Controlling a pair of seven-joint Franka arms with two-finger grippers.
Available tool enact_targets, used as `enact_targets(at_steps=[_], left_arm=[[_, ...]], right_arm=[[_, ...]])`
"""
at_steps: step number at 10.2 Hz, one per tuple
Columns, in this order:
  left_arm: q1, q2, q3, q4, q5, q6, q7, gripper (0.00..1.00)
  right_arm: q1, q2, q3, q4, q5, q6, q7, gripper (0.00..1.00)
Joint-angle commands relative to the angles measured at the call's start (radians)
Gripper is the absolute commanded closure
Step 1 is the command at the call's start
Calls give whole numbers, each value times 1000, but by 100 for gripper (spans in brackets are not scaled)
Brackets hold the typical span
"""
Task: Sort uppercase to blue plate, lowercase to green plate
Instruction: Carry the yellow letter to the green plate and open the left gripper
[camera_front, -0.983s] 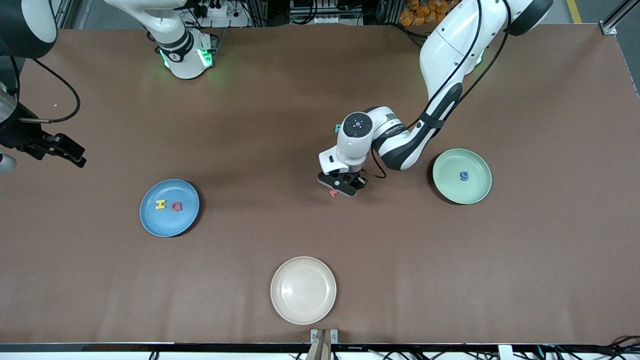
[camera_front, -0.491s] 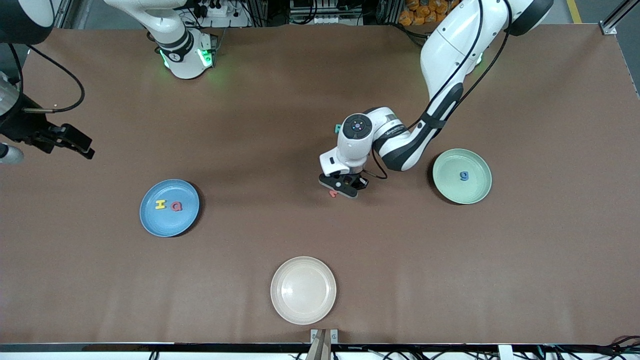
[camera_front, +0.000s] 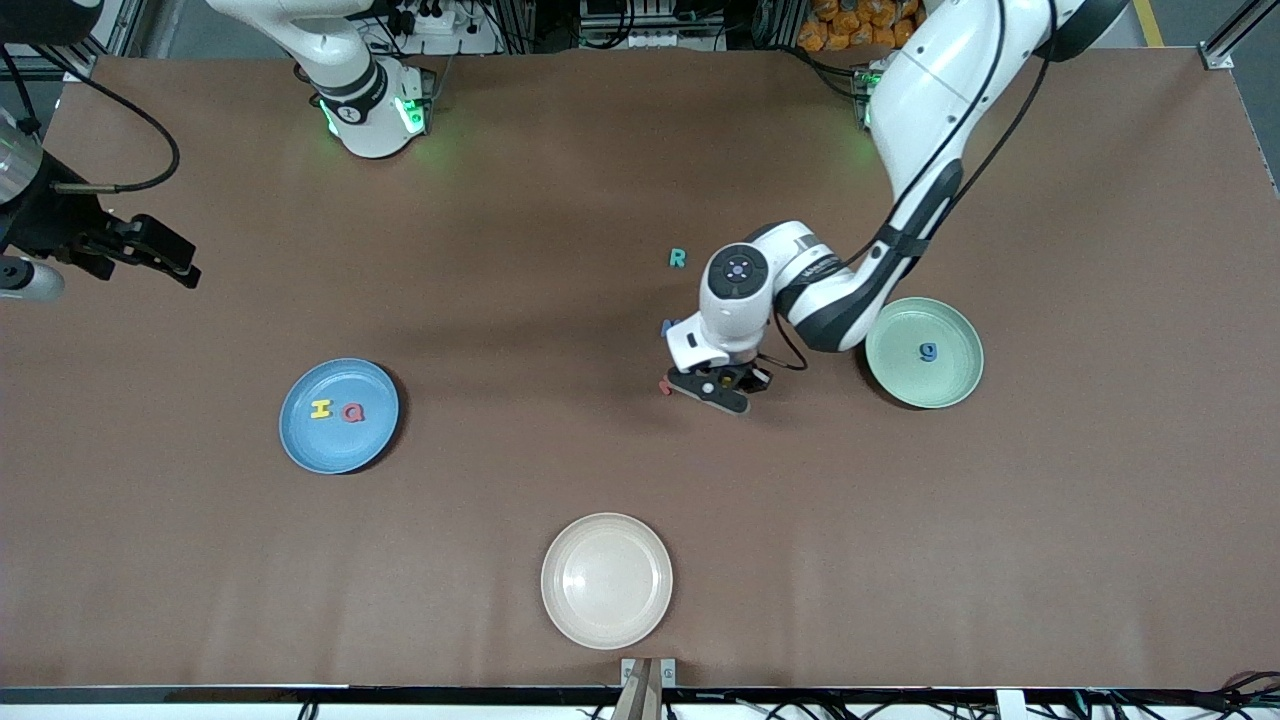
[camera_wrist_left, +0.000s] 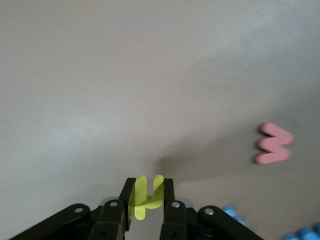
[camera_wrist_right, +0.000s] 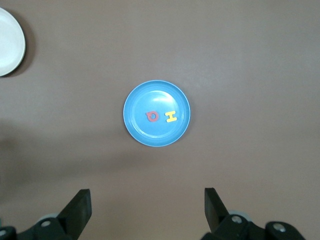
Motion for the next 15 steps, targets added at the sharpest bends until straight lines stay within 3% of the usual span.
enact_targets(at_steps=[1,3,5,6,7,11,15], left_arm=[[119,-82,-39,-44,-1,-78,90,100],[328,-143,-127,-130,-1,-85,208,100],[618,-157,-311,-202,-1,-91,307,100],[711,-159,-367,-239,-1,-91,318,100],[771,-165,-410,-271,-1,-91,315,100],[900,-182,-471,-404,-1,-42,261,100],[977,-192,-493,-468,-1,-22,261,100]], right_arm=[[3,4,15,62,21,-52,-14,0],[11,12,46,93,24,-55,-11,0],[34,15,43,108,47,-57,-13,0],[52,27,44,110,48,-57,-1,0],[69,47,46,110,46,-47,4,0],[149,156,58,107,51,32,86,0],[267,231,58,93,51,182,292,0]])
